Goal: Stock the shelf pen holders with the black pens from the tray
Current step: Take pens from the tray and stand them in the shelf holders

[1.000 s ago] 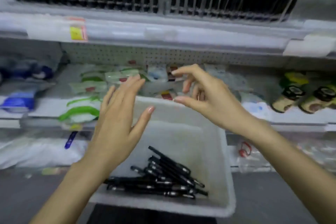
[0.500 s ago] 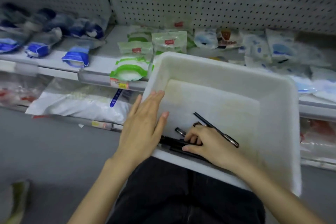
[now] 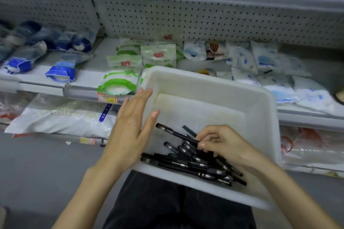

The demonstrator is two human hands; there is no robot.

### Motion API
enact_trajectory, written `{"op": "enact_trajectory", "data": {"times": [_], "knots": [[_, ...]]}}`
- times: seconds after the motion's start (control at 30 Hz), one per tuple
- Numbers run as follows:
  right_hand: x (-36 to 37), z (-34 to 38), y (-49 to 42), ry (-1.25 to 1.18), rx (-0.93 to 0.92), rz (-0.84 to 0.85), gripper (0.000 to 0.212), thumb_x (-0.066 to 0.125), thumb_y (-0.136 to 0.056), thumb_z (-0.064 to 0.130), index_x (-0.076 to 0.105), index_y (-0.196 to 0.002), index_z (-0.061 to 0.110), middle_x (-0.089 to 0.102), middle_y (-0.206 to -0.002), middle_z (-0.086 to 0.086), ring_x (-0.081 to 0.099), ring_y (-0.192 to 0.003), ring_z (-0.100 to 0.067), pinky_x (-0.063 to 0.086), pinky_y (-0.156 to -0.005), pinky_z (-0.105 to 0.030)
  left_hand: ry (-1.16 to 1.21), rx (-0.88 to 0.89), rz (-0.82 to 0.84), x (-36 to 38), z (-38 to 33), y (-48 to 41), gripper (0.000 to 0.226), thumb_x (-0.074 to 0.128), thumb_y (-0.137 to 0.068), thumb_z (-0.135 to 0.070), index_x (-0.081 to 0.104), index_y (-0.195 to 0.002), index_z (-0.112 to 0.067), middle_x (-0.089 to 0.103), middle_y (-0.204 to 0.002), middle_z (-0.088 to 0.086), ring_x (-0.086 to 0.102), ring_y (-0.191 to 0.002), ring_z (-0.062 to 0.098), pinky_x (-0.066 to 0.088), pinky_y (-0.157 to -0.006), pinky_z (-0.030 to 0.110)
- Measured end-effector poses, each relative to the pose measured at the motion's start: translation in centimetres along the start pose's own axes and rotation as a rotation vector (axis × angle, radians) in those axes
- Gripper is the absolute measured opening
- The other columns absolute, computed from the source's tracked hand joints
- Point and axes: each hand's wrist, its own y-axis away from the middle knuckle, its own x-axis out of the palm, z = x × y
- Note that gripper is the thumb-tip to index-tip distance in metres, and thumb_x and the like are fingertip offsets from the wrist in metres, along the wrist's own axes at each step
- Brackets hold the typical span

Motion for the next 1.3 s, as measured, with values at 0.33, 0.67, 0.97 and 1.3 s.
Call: {"op": "enact_trajectory", "data": {"times": [0.33,0.67,0.97,1.3], "knots": [[-10.5,3.8,5.5,-0.715,-0.118,-0.289,0.025,0.047,-0.092,-0.001,0.069,-0.102,0.005,0.065,-0.071,-0.004,0.058,-0.062,-0.008,0.05,-0.06,-0.016,0.035,0.45,-0.143,-0.9,-12.3,-10.6,0.052,0.032,-0.099,-0.042,0.036,-0.146,-0.019,0.023,-0.145,-0.025,0.01,-0.135,-0.018,0.008,-0.114,0.012],[-21.5,10.0,12.7,-0.666,-0.61,-0.62,0.03,0.06,-0.074,0.011,0.061,-0.103,0.005,0.07,-0.08,-0.009,0.068,-0.069,-0.02,0.056,-0.062,-0.026,-0.107,0.851,-0.243,2.2,-23.1,-19.0,0.049,0.036,-0.099,-0.034,0.044,-0.139,-0.008,0.043,-0.145,0.004,0.029,-0.139,0.01,0.013,-0.119,0.027],[-32.0,15.1,13.1,-0.105,-0.711,-1.09,0.017,0.063,-0.087,0.001,0.051,-0.097,0.01,0.073,-0.086,-0.013,0.072,-0.082,-0.019,0.059,-0.071,-0.028,-0.287,0.931,-0.253,5.4,-24.4,-25.1,0.05,0.036,-0.096,-0.035,0.055,-0.131,-0.004,0.056,-0.134,0.011,0.04,-0.129,0.019,0.024,-0.109,0.033],[-35.8,17.6,6.1,0.191,-0.533,-1.092,0.012,0.07,-0.085,0.013,0.058,-0.088,0.012,0.068,-0.084,-0.008,0.07,-0.074,-0.022,0.06,-0.068,-0.035,-0.239,0.915,-0.255,5.1,-23.6,-26.7,0.051,0.03,-0.098,-0.046,0.05,-0.133,-0.015,0.058,-0.131,-0.001,0.045,-0.121,0.009,0.027,-0.104,0.029]]}}
